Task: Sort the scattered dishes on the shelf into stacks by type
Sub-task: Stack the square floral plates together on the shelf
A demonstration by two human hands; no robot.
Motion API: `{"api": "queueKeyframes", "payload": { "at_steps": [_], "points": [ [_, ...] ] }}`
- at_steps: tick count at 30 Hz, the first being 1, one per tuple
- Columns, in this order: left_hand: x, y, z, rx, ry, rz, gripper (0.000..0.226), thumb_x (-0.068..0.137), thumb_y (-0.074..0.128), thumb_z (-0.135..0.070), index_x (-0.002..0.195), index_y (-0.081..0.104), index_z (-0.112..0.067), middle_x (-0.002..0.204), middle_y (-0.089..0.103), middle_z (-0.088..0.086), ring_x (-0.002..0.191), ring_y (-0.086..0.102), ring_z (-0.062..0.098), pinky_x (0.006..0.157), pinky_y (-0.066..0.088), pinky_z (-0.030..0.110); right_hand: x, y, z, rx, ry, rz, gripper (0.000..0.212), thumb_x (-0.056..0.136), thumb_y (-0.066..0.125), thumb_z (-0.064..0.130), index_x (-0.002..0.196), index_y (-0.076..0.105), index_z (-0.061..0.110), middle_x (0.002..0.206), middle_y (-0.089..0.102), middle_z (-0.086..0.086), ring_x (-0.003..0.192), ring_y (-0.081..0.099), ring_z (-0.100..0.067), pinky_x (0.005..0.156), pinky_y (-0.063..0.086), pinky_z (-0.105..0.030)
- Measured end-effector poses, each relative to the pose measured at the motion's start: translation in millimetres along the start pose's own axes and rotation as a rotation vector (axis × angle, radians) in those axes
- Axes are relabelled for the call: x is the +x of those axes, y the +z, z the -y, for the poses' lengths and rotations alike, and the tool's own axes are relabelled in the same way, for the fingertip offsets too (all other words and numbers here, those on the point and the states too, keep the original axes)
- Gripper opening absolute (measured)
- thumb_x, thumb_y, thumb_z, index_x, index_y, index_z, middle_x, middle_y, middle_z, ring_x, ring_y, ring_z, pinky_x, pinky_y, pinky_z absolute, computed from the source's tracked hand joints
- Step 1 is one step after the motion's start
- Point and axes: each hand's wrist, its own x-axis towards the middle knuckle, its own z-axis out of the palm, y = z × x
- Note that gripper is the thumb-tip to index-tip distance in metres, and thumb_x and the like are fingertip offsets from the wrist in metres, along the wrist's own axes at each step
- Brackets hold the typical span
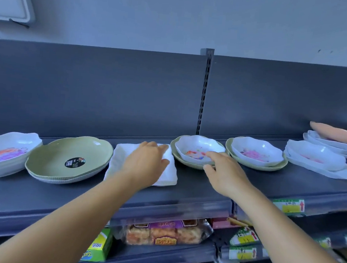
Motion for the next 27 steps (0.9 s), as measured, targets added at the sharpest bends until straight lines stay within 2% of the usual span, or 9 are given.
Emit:
{"api": "queueKeyframes", "payload": {
  "at_steps": [3,6,8,13,17,20,21,23,27],
  "points": [
    [22.9,11.6,-16.9,-0.042,0.003,0.036,0.033,0.099,0.04,-0.03,0.126,0.052,-0.017,0.112,0.058,0.006,0.114,0.048,0.026,0.087,0.047,0.038,15.3,-5.6,-28.4,-0.018,0.032,-0.005,0.039,0.096,0.04,0.022,0.133,0.049,0.012,0.133,0.051,-0.008,0.121,0.047,-0.028,0.094,0.045,-0.038],
    [49.8,22.5,-31.7,-0.027,-0.054,0.054,0.02,0.098,0.04,-0.028,0.09,0.049,-0.012,0.085,0.05,0.003,0.092,0.046,0.026,0.073,0.049,0.036,34.8,-9.2,-52.9,-0.024,0.045,0.0,0.037,0.097,0.04,0.021,0.129,0.051,0.008,0.126,0.054,-0.009,0.116,0.05,-0.028,0.089,0.044,-0.035],
    [67.6,29.0,-42.0,-0.015,-0.122,0.072,0.024,0.097,0.04,-0.029,0.082,0.044,-0.011,0.078,0.046,0.003,0.085,0.041,0.024,0.066,0.043,0.032,51.0,-11.5,-67.0,-0.016,0.037,0.013,0.037,0.098,0.039,0.022,0.132,0.049,0.011,0.127,0.053,-0.009,0.117,0.049,-0.028,0.088,0.042,-0.034],
    [98.9,41.7,-58.3,0.002,-0.278,0.063,0.029,0.094,0.047,-0.034,0.086,0.057,-0.008,0.085,0.057,0.005,0.082,0.046,0.024,0.064,0.039,0.029,86.7,-11.4,-86.6,-0.075,-0.016,0.048,0.02,0.097,0.037,0.021,0.102,0.054,0.011,0.106,0.054,-0.008,0.095,0.049,-0.027,0.077,0.04,-0.033],
    [108.5,48.7,-64.0,0.011,-0.377,0.055,0.011,0.09,0.054,-0.027,0.093,0.056,-0.016,0.088,0.055,0.003,0.078,0.047,0.026,0.064,0.04,0.028,101.0,-7.3,-91.7,-0.06,-0.045,0.059,0.019,0.097,0.037,0.02,0.093,0.052,0.01,0.099,0.055,-0.008,0.094,0.05,-0.028,0.074,0.043,-0.034],
    [113.1,55.1,-65.9,-0.016,-0.458,0.025,0.018,0.086,0.055,-0.016,0.101,0.062,-0.009,0.091,0.063,0.006,0.077,0.049,0.027,0.061,0.039,0.028,106.6,-4.6,-92.9,-0.036,-0.028,0.045,0.028,0.093,0.039,0.014,0.066,0.033,0.013,0.074,0.043,-0.003,0.078,0.043,-0.028,0.052,0.029,-0.03],
    [113.6,56.0,-65.7,-0.029,-0.47,0.008,0.007,0.085,0.055,-0.014,0.088,0.058,-0.008,0.084,0.062,0.006,0.074,0.049,0.028,0.057,0.037,0.027,108.3,-3.4,-93.6,-0.029,-0.021,0.047,0.031,0.092,0.039,0.012,0.063,0.028,0.014,0.07,0.038,-0.001,0.076,0.04,-0.028,0.048,0.024,-0.028],
    [115.1,60.0,-62.8,-0.079,-0.502,-0.016,0.022,0.081,0.054,-0.01,0.065,0.04,-0.01,0.063,0.048,0.004,0.063,0.044,0.027,0.047,0.029,0.025,111.2,-0.6,-95.6,0.014,-0.011,0.036,0.032,0.091,0.04,0.01,0.063,0.026,0.016,0.067,0.036,0.0,0.073,0.039,-0.027,0.046,0.021,-0.028],
    [116.5,59.0,-61.1,-0.23,-0.49,-0.121,0.033,0.078,0.054,-0.007,0.058,0.028,-0.011,0.054,0.032,0.002,0.053,0.029,0.021,0.044,0.02,0.027,110.3,-9.1,-98.5,0.187,0.004,-0.064,0.035,0.091,0.042,0.013,0.062,0.024,0.019,0.061,0.031,0.002,0.058,0.032,-0.02,0.046,0.017,-0.029]
  ]
}}
